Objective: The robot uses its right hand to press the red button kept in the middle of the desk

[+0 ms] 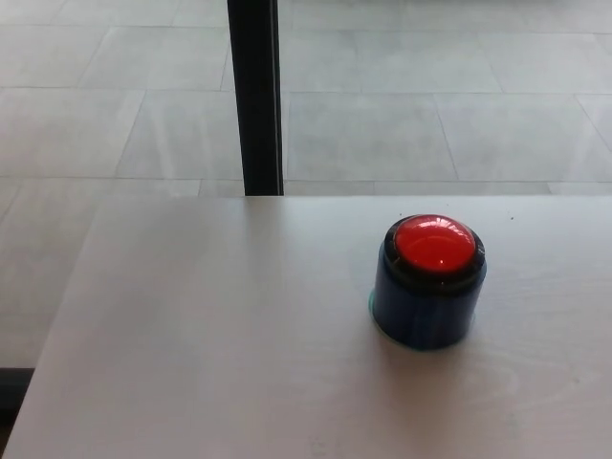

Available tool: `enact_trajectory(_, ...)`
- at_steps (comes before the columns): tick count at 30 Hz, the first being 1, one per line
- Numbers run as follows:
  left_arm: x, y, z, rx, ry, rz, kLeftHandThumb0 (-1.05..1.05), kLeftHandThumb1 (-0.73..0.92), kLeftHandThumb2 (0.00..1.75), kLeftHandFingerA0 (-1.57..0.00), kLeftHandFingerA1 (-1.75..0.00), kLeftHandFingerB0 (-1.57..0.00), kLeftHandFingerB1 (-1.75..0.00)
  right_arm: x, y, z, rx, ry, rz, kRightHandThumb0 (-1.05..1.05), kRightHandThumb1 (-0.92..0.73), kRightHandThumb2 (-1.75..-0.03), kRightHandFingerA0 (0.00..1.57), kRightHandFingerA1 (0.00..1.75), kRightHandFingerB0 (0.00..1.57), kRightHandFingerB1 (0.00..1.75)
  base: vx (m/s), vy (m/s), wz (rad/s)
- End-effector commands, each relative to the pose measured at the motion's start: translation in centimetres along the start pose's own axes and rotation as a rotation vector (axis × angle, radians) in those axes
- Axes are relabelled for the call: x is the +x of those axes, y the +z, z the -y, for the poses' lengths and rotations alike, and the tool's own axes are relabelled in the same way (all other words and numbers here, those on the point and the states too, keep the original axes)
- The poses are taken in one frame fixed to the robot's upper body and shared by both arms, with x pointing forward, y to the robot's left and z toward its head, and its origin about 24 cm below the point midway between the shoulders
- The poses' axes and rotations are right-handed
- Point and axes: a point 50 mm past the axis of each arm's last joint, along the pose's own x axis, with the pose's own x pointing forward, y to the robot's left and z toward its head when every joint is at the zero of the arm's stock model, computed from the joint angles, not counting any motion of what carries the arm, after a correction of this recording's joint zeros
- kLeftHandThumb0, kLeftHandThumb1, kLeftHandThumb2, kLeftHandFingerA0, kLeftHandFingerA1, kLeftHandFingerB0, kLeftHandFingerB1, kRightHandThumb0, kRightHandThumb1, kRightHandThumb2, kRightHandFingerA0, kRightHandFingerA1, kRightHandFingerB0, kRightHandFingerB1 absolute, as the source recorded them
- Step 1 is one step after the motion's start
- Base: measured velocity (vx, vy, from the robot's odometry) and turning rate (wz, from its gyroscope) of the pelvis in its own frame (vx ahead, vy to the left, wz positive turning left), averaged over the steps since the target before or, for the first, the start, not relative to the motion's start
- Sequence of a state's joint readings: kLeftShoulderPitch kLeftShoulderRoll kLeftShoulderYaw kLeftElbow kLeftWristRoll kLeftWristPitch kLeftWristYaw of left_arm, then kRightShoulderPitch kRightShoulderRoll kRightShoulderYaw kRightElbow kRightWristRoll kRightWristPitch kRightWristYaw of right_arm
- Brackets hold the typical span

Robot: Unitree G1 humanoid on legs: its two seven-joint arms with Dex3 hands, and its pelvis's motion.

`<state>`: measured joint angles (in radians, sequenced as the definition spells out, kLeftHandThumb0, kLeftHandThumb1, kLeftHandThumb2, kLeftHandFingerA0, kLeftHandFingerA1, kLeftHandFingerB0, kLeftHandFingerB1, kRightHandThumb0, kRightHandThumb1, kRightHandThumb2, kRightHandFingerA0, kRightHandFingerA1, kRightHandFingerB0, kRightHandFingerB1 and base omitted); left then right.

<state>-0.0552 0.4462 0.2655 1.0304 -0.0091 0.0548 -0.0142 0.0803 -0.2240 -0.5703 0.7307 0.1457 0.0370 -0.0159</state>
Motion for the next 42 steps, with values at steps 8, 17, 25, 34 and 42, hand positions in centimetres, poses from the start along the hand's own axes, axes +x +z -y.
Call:
enact_trajectory(8,0.2,1.9,-6.2,-0.366,0.161,-0.02,-0.72,0.92,1.19,-0.36,-1.16,-0.26,-0.92,0.0,10.8,8.7,1.005,-0.462,0.242,-0.76,-0.79,-0.76,0.53,1.57,0.0,0.52,0.0,0.0,0.0)
enact_trajectory(17,0.2,1.7,-6.3,-0.389,0.158,-0.025,-0.72,0.92,1.18,-0.38,-1.16,-0.26,-0.91,-1.0,22.7,8.8,1.069,-0.372,0.492,-0.26,-0.05,-1.49,1.11,1.02,0.66,1.0,0.0,0.0,0.0)
enact_trajectory(25,0.3,1.7,-6.1,-0.413,0.16,-0.032,-0.73,0.92,1.27,-0.46,-0.91,-0.31,-0.77,-4.2,31.1,4.3,0.996,-0.19,0.708,-0.36,0.14,-1.63,1.34,1.33,1.36,0.98,0.0,0.0,0.0)
enact_trajectory(34,0.2,1.5,-6.1,-0.409,0.163,-0.033,-0.72,0.92,1.16,-0.38,-1.18,-0.26,-0.9,-8.5,38.4,-4.6,0.944,0.289,0.865,-0.05,-0.47,-1.41,0.99,1.75,0.89,1.55,0.0,0.0,0.0)
enact_trajectory(42,0.3,1.8,-6.0,-0.404,0.151,-0.012,-0.73,0.92,1.28,-0.47,-0.93,-0.26,-0.76,-9.9,38.9,-12.3,0.697,0.519,0.848,-0.08,-0.43,-1.42,0.94,1.75,0.85,1.46,0.0,0.0,0.0)
